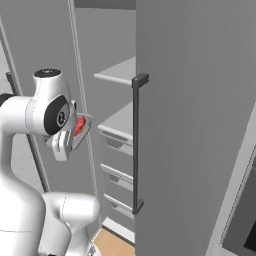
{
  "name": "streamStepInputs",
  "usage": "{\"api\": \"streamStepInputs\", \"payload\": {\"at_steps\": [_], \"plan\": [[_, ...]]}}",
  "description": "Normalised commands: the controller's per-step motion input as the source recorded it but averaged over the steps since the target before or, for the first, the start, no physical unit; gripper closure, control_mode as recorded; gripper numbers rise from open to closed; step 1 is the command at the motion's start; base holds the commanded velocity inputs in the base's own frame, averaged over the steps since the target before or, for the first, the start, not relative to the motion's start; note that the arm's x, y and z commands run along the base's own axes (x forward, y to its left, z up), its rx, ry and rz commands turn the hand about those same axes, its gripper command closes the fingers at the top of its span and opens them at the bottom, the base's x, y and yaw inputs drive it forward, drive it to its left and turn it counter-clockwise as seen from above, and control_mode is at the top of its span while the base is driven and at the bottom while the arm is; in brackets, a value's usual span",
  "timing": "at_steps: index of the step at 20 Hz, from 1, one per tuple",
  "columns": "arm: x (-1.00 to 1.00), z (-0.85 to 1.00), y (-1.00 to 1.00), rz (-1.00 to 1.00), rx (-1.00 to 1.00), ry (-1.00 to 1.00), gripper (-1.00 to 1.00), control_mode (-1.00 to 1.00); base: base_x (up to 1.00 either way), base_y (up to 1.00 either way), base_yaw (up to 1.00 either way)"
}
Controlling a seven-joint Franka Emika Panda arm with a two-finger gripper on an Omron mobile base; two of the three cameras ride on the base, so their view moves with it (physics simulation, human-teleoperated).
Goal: Take the meat container that has the steak and place it on the second highest rack of the freezer. Then take the vegetable container that has the potatos and place it on the highest rack of the freezer.
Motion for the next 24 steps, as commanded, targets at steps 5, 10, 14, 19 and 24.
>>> {"api": "streamStepInputs", "payload": {"at_steps": [5, 10, 14, 19, 24], "plan": [[0.0, 0.0, 0.0, 0.0, 0.0, 0.0, 1.0, 1.0, 0.08, -0.48, 0.03], [0.0, 0.0, 0.0, 0.0, 0.0, 0.0, 1.0, 1.0, 0.53, -0.07, 0.0], [0.0, 0.0, 0.0, 0.0, 0.0, 0.0, 1.0, 1.0, 0.7, 0.0, 0.0], [0.0, 0.0, 0.0, 0.0, 0.0, 0.0, 1.0, 1.0, 0.33, 0.49, -0.06], [0.0, 0.0, 0.0, 0.0, 0.0, 0.0, 1.0, 1.0, 0.19, 0.42, -0.12]]}}
